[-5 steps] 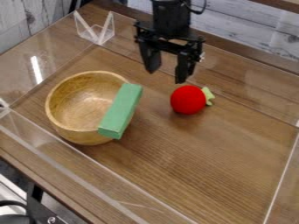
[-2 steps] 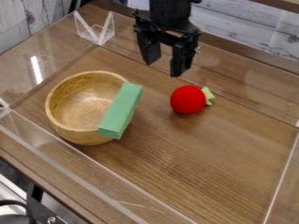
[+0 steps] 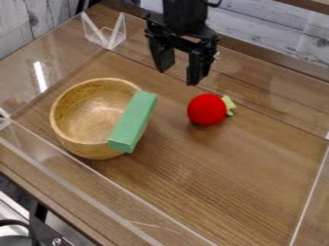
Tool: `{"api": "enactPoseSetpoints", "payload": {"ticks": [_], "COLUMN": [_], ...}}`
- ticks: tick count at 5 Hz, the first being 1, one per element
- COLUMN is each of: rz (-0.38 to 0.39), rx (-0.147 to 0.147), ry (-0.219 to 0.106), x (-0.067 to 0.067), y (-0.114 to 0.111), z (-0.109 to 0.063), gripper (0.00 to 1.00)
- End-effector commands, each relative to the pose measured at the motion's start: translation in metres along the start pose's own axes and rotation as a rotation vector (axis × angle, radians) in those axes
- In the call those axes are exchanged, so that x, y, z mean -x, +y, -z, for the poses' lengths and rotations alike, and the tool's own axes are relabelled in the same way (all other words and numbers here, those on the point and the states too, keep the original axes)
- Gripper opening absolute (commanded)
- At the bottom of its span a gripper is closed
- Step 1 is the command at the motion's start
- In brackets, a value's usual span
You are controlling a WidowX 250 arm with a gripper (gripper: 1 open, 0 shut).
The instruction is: Put the green stick in the brown bowl
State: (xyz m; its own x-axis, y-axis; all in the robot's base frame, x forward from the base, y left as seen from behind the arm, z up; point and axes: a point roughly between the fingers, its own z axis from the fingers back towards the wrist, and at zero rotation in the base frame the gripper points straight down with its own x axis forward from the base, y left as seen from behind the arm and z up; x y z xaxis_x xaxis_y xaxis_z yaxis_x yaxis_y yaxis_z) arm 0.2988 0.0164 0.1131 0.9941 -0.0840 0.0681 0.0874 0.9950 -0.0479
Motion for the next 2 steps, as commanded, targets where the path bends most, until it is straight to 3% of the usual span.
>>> {"api": "enactPoseSetpoints", "payload": {"ticks": [1, 2], "rz": [-0.050, -0.057], "rx": [-0.023, -0.029], "ry": [-0.068, -0.072], "x": [-0.0033, -0.0050], "y": [0.0016, 0.0075], "z": [-0.0148, -0.0144], "gripper": [1.00, 1.00]}}
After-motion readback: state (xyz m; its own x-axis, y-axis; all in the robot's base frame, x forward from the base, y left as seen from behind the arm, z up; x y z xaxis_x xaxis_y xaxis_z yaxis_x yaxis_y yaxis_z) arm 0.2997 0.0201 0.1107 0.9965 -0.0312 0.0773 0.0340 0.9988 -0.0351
